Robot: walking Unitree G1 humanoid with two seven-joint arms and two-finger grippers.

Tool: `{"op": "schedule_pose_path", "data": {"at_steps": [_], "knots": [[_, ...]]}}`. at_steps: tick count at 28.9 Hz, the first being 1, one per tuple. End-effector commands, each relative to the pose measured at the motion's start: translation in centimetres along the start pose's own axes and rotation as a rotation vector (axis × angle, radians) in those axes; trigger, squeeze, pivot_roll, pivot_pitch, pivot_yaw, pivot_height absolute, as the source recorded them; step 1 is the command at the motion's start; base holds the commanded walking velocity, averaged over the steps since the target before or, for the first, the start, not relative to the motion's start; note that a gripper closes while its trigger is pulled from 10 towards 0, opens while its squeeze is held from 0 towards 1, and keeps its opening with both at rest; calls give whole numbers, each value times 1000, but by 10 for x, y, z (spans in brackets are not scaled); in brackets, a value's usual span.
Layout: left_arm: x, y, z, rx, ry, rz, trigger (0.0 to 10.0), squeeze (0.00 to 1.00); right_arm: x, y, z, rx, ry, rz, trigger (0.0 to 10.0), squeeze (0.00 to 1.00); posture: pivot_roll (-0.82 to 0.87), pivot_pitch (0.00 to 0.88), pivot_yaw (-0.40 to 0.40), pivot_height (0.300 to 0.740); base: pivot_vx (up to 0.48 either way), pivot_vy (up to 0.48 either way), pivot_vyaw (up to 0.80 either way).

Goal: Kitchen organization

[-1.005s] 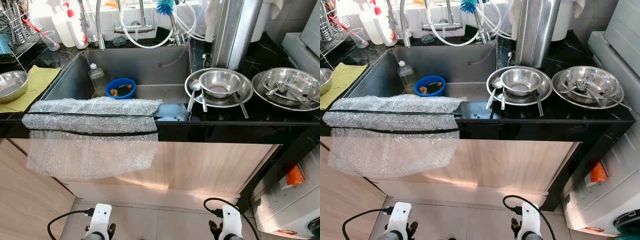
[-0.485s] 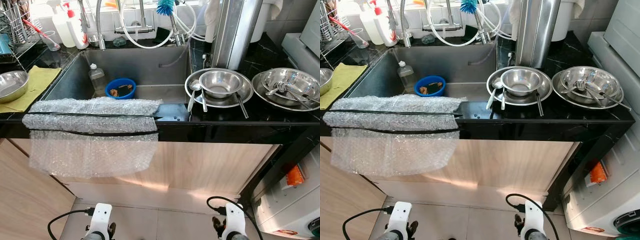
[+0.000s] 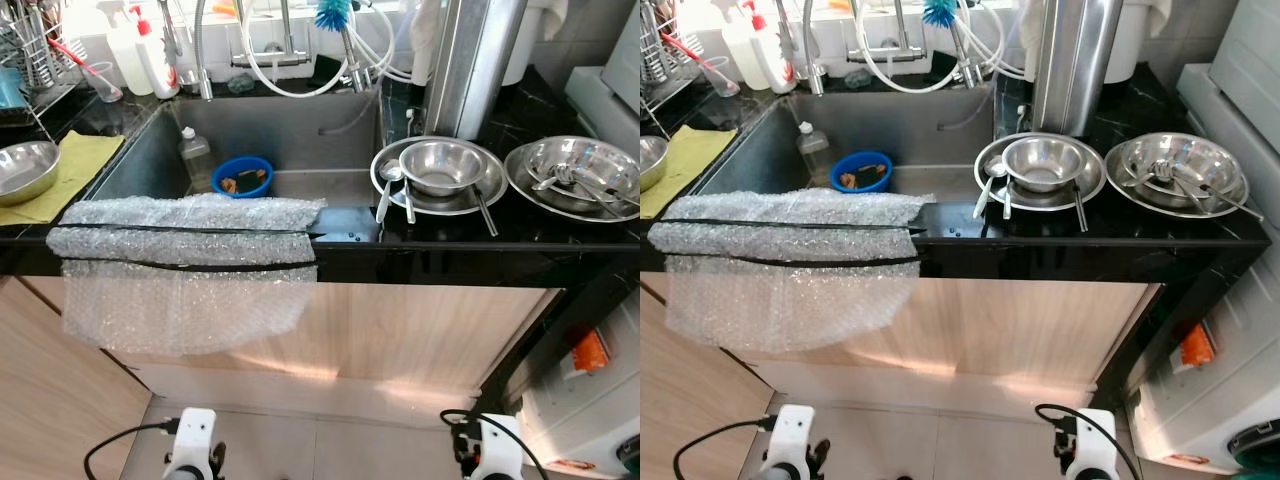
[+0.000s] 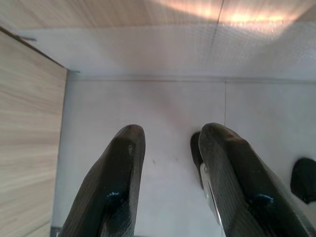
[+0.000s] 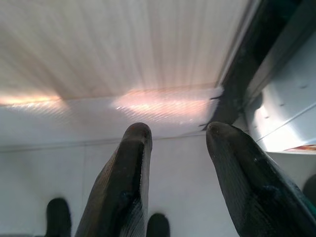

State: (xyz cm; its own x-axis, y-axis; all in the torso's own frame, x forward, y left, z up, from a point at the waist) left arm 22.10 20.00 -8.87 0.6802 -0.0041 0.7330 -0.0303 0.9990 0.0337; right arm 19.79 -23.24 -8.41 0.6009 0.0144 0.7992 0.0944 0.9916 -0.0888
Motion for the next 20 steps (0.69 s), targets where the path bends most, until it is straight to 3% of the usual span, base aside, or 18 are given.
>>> {"op": "schedule_pose_path", "data": {"at_steps": [1, 2, 3, 6, 13, 14, 16, 18, 20], "knots": [[-2, 12, 4, 32, -25, 11, 10000, 0, 6, -1, 3, -5, -65, -1, 10000, 0, -46, 79, 93, 740, 0, 0, 0], [-2, 12, 4, 32, -25, 11, 10000, 0, 6, -1, 3, -5, -65, -1, 10000, 0, -46, 79, 93, 740, 0, 0, 0], [0, 22, 7, 55, -64, 40, 10000, 0, 16, -6, 9, -15, -158, 36, 10000, 0, -46, 81, 94, 740, 0, 0, 0], [2, 38, 11, 108, -106, 105, 10000, 0, 26, -9, 17, -16, -245, 48, 10000, 0, -52, 78, 93, 740, 0, 0, 0], [5, 57, 19, 172, -179, 145, 10000, 0, 32, -13, 30, -18, -312, 92, 10000, 0, -58, 79, 90, 740, 0, 0, 0], [10, 64, 25, 194, -240, 154, 10000, 0, 36, -16, 41, -27, -348, 117, 10000, 0, -60, 82, 90, 740, 0, 0, 0], [13, 67, 28, 204, -271, 157, 10000, 0, 39, -18, 46, -34, -366, 124, 10000, 0, -60, 83, 90, 740, 0, 0, 0], [31, 77, 39, 253, -402, 179, 10000, 0, 59, -23, 61, -64, -438, 148, 10000, 0, -62, 83, 88, 740, 0, 0, 0], [39, 83, 44, 284, -445, 219, 10000, 0, 67, -25, 66, -77, -461, 154, 10000, 0, -65, 80, 88, 740, 0, 0, 0]]}}
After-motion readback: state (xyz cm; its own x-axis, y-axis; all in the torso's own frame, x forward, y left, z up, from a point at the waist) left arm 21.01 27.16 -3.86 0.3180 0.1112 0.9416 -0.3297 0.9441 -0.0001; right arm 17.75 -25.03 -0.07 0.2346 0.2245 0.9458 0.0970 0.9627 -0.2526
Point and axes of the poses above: a point about 5 cm out from each wrist's last joint towards the gripper, its own z axis pointing back from the gripper into the wrist, its own x axis along the axis of the wrist's last joint, y = z × x, the point moved 3 cm from there along -z, pointing out of the wrist towards the gripper, and after that the axes turned 4 degrees about z, right-handed, at the moved point
